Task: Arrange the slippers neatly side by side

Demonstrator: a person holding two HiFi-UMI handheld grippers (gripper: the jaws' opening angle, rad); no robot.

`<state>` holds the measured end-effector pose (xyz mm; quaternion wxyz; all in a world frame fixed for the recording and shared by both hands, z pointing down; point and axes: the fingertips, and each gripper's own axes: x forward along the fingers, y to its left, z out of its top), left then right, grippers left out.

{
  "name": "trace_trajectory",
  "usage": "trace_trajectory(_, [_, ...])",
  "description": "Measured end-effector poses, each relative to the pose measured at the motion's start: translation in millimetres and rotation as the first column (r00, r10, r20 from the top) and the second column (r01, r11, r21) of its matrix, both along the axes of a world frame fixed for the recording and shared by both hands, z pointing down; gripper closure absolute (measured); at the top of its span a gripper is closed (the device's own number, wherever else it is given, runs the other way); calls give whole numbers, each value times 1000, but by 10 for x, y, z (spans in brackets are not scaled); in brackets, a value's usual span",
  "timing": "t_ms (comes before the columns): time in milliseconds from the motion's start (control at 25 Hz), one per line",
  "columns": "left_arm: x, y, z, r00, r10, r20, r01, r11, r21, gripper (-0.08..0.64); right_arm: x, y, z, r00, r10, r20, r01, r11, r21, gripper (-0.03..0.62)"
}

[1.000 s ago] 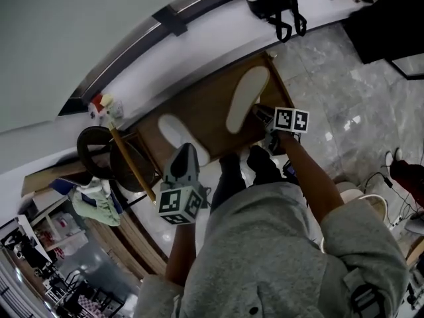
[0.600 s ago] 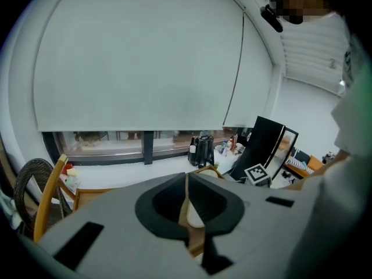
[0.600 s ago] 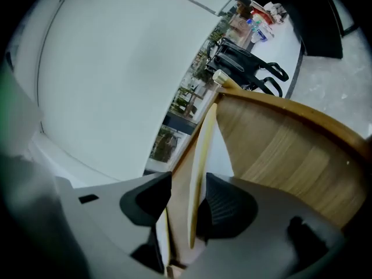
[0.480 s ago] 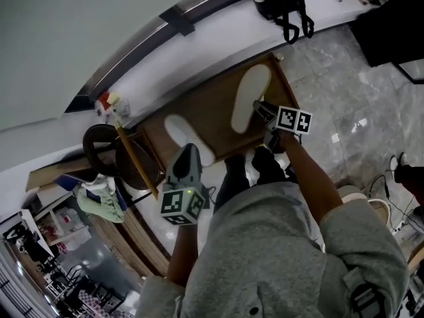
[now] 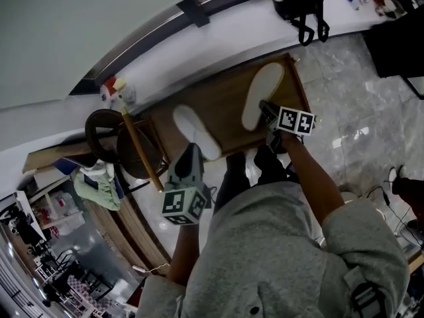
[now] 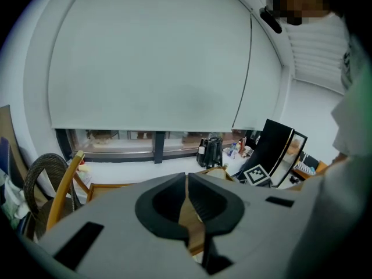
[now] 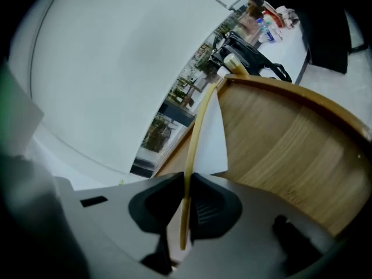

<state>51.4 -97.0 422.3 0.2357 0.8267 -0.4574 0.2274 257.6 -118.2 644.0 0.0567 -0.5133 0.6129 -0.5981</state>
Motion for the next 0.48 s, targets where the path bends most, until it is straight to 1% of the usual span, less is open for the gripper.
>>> trace_trajectory(80, [-77, 11, 19, 1000, -8, -11, 8, 1000, -3, 534, -18, 23, -69, 999, -33, -42, 33, 999, -2, 538])
trace_trajectory(200, [-140, -12, 39, 999, -2, -39, 2, 1000, 0, 534, 13, 6, -242, 994, -57, -96, 58, 998, 14, 541])
trace_trajectory(400, [-257, -38, 58, 994, 46, -102, -45, 999, 16, 534, -68, -9, -537, 977, -96, -191, 103, 994, 29, 541])
trace_trajectory(480, [-350, -43, 47, 989, 69, -130, -68, 998, 15, 534, -157, -14, -650, 966, -115, -231, 123, 992, 20, 541])
